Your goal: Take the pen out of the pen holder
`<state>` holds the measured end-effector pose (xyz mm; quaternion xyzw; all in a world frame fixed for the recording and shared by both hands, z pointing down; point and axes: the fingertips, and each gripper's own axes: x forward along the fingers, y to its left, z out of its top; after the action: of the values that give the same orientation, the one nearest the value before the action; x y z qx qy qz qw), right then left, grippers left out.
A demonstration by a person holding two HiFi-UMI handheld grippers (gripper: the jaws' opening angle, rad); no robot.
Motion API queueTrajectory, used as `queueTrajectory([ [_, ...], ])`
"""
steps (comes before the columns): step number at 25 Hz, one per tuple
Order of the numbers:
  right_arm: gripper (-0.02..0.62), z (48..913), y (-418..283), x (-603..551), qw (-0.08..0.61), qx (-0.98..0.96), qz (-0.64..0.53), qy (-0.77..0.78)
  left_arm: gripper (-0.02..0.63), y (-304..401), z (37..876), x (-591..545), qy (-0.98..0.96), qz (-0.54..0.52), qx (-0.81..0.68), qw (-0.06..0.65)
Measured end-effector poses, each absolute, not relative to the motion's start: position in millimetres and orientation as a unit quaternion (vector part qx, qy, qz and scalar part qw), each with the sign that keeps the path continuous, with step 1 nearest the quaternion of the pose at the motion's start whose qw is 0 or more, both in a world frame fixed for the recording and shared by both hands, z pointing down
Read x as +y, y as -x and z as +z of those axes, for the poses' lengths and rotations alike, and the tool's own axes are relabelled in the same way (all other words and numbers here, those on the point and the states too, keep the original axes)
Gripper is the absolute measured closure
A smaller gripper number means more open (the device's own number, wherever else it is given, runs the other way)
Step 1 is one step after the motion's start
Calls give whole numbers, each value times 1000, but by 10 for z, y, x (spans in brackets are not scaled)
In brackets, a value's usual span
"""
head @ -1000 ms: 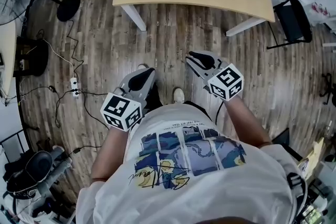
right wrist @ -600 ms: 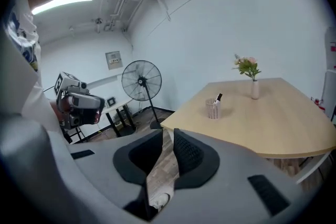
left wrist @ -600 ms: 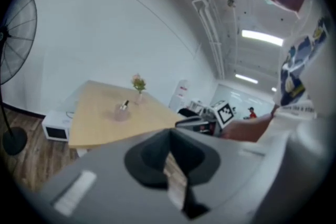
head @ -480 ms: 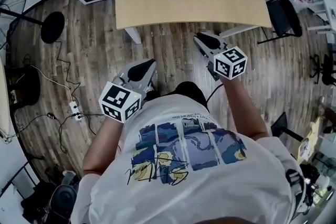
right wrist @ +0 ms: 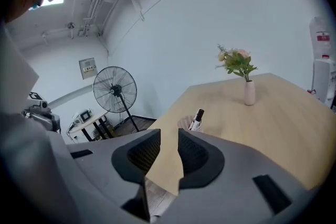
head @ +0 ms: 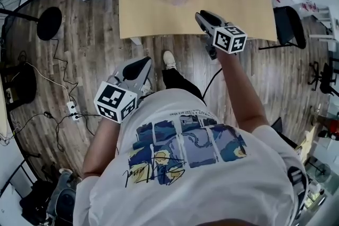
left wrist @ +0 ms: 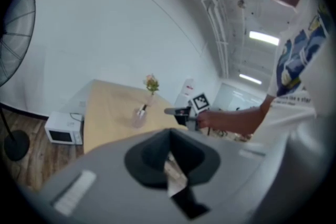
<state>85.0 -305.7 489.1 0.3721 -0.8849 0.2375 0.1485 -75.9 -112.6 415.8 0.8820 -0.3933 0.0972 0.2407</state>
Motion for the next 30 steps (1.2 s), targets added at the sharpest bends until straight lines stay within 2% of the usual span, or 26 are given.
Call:
queueTrajectory([
  [9, 486, 5211, -740, -4102, 149, -886, 267, -349, 597, 670, 4139, -1813, -861, 102, -428, 255],
  [23, 457, 5640, -555, -4654, 143, -876, 323, -328, 598, 710, 4212, -2324, -839, 112, -463, 265],
  [30, 526, 5615, -526, -4671, 141, -881, 313, -325, 597, 734, 4234, -2418, -837, 116, -462, 267],
])
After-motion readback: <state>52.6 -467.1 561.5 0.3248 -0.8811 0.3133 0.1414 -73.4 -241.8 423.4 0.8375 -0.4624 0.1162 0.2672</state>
